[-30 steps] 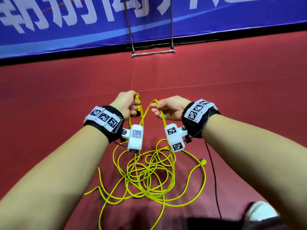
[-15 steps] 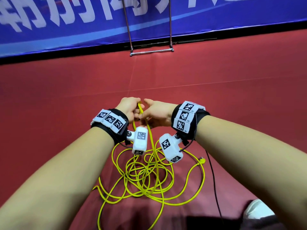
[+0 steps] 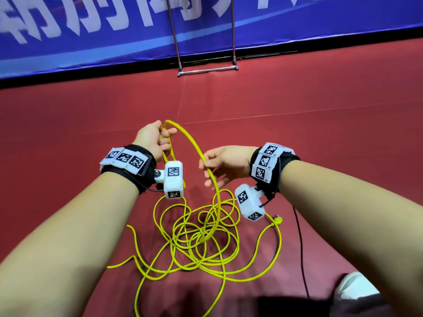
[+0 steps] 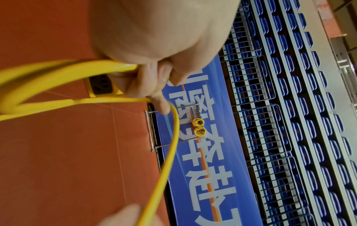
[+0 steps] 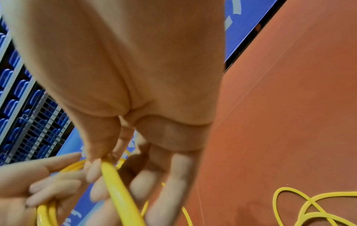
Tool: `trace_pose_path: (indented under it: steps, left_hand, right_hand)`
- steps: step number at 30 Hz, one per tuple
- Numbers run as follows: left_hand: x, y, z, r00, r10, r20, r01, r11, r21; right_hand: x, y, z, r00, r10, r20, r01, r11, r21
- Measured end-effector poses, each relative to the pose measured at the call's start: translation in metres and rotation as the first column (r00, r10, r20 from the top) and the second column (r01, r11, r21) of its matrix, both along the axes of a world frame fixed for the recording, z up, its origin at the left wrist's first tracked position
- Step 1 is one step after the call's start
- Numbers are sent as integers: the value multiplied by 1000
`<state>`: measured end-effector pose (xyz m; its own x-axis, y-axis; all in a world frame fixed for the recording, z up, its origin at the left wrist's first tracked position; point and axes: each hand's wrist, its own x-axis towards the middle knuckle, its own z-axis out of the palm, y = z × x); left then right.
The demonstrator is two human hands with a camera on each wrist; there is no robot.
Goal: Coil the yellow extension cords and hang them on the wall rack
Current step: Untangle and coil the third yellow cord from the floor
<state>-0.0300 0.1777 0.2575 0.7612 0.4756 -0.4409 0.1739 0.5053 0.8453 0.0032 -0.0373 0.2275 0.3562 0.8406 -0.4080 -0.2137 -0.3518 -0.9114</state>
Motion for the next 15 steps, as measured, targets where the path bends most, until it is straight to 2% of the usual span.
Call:
trace_pose_path:
  steps: [3,7,11,15]
  left_hand:
    - [-3,2,-5,999,30,-35,-28,998,60]
    - [-6,2,-8,998,50,-33,-45,992,114]
    - [-2,1,-8,999,32,-26,-27,987,161]
    - [-1,-7,-9,999,-5,-32,12,978,206]
  right_hand:
    - [7,4,4,974,-224,31,222,974,53]
    - [11,11,4,871,-478,114,471,878,85]
    - [13,13,3,787,-591,176,591,805,62]
    - [16,13,5,751,-624,217,644,765,-29]
